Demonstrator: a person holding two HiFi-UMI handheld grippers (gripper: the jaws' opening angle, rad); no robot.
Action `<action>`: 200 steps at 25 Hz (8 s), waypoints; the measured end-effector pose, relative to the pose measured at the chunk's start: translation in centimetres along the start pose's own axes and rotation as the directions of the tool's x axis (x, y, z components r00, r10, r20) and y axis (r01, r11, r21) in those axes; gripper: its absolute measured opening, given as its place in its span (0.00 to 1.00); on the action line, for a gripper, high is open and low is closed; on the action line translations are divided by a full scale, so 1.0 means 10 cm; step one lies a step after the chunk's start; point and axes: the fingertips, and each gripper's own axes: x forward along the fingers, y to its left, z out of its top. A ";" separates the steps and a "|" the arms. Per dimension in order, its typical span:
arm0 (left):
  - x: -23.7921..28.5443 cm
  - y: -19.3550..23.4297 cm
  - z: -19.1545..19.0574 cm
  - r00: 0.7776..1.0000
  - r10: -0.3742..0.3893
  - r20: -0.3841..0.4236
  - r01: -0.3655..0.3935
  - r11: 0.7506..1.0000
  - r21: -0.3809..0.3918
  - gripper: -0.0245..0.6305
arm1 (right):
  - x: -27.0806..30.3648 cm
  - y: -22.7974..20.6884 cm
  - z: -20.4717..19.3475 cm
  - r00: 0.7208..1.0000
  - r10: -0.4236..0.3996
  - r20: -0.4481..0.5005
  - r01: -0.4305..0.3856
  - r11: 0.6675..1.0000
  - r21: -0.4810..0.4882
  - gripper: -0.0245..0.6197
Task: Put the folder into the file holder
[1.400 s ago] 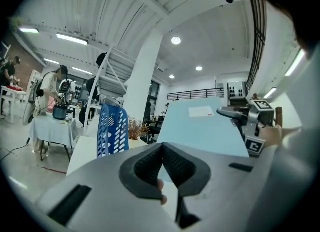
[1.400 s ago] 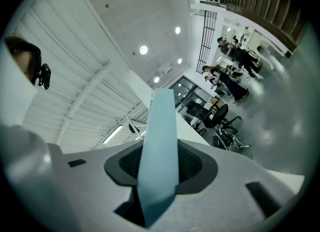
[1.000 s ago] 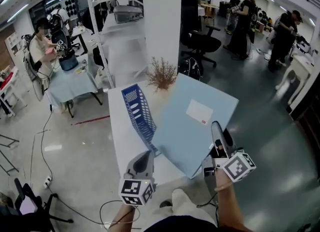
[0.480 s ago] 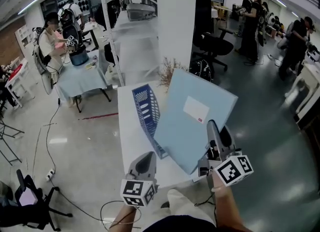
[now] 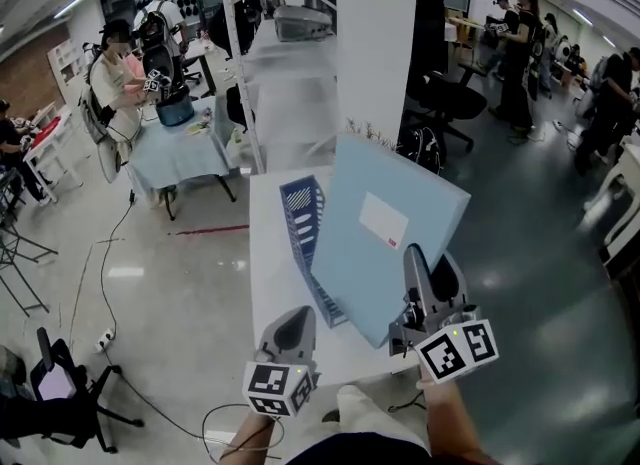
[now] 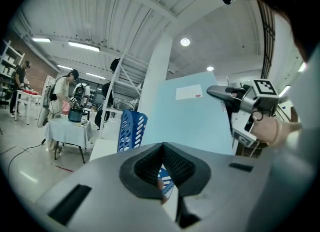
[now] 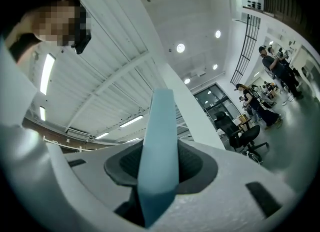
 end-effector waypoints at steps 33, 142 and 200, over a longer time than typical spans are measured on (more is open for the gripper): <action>0.16 0.23 -0.03 0.992 0.129 -0.014 -0.129 0.991 -0.025 0.04 | 0.61 0.35 -0.45 0.989 0.145 0.030 -0.137 0.973 -0.186 0.28; 0.57 0.22 -0.20 0.987 0.140 -0.078 -0.144 0.989 -0.042 0.04 | 0.77 0.40 -1.22 0.947 0.310 0.086 -0.278 0.923 -0.267 0.29; 0.43 -0.02 -0.23 0.988 0.141 -0.059 -0.144 0.987 -0.067 0.04 | 0.53 0.01 -2.10 0.927 0.221 -0.303 -0.291 0.934 -0.209 0.29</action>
